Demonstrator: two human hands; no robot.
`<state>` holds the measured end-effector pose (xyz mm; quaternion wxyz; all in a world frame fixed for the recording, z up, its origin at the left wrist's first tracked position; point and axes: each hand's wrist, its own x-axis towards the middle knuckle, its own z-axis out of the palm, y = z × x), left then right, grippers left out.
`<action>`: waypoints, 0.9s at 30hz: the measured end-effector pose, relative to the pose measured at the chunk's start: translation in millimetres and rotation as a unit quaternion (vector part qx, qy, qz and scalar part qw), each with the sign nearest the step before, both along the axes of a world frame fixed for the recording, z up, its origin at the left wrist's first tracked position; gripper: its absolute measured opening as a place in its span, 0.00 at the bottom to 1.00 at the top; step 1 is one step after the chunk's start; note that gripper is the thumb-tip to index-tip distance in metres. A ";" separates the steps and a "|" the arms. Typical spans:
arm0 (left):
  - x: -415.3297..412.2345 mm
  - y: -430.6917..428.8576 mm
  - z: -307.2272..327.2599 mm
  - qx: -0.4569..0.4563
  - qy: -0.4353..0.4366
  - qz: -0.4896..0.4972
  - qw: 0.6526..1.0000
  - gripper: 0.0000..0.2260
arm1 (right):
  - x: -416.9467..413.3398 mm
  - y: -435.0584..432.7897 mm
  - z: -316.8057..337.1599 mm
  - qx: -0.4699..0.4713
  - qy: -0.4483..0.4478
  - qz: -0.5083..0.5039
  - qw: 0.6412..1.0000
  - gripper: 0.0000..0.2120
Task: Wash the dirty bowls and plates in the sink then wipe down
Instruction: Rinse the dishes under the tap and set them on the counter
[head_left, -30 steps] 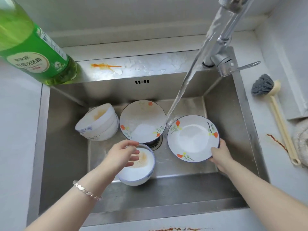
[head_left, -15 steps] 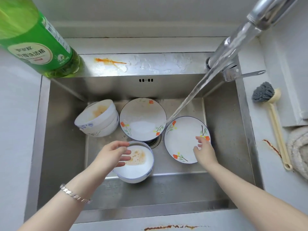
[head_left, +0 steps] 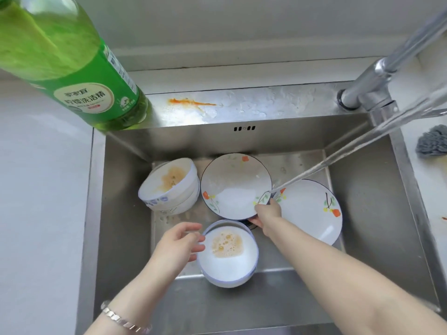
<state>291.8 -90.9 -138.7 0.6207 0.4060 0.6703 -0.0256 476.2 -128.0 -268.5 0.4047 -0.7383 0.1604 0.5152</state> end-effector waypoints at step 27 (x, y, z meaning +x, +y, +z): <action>101.4 -48.2 91.5 0.182 -0.172 0.128 0.960 0.09 | 74.1 -51.4 201.1 -0.010 -0.483 0.643 0.594 0.34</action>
